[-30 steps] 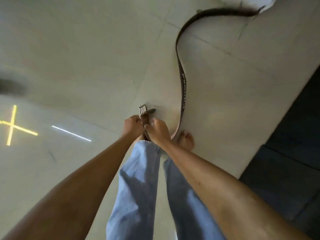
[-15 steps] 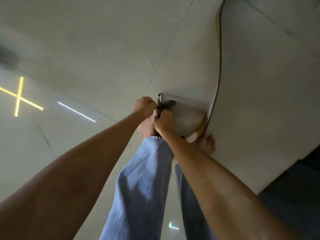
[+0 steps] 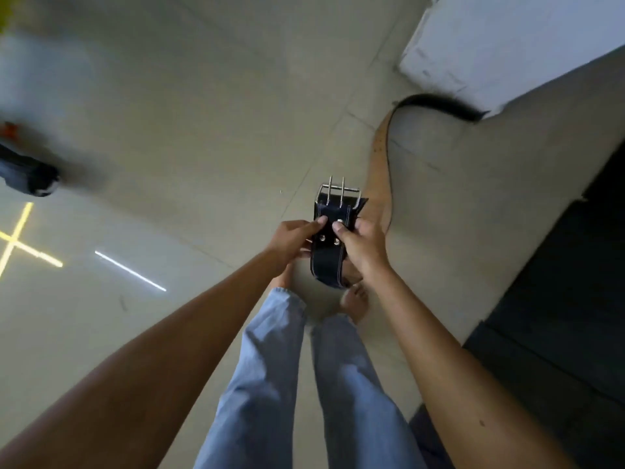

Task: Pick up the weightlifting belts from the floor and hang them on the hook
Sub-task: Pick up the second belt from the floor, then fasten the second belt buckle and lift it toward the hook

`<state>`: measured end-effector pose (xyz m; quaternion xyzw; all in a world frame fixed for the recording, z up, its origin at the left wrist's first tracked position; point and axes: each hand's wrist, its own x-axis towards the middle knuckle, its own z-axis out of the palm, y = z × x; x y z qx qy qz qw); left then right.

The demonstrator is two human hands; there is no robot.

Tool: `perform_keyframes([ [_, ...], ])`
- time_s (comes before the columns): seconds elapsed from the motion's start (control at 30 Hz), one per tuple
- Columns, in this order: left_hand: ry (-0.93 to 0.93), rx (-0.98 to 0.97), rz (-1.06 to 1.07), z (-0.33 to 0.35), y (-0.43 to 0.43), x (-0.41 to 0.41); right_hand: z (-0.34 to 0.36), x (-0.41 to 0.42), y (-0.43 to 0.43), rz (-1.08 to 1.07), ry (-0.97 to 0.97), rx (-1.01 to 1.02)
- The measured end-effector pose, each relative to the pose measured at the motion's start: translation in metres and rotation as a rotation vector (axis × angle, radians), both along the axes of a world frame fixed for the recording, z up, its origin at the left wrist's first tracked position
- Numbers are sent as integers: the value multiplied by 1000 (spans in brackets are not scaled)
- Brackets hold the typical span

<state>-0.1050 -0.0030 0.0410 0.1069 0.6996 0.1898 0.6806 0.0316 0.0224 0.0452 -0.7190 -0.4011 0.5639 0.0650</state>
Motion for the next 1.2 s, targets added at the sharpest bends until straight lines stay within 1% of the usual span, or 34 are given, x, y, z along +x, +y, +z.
perform_keyframes([
  [0.13,21,228,-27,122,34,19,133,19,29,-82,17,123],
  [0.27,3,475,-23,257,53,46,264,49,39,-183,125,219],
  [0.37,-27,633,-18,349,51,66,366,63,38,-287,217,304],
  [0.43,-75,724,4,401,44,78,421,73,28,-312,237,406],
  [0.53,-121,837,-1,469,29,95,488,86,9,-314,211,594],
  [0.6,-123,943,-14,504,19,109,524,98,-4,-337,255,668],
  [0.73,-88,1083,10,549,14,132,569,114,-9,-381,348,753],
  [0.83,-73,1144,-5,576,18,144,591,124,-9,-370,357,797],
  [0.9,-20,1199,-38,589,21,146,598,128,-16,-339,383,809],
  [1.0,42,1282,-17,603,24,143,595,133,-33,-246,410,781],
  [1.1,82,1333,47,615,28,134,575,129,-53,-119,360,704],
  [1.2,122,1378,35,627,30,125,557,120,-69,-41,340,650],
])
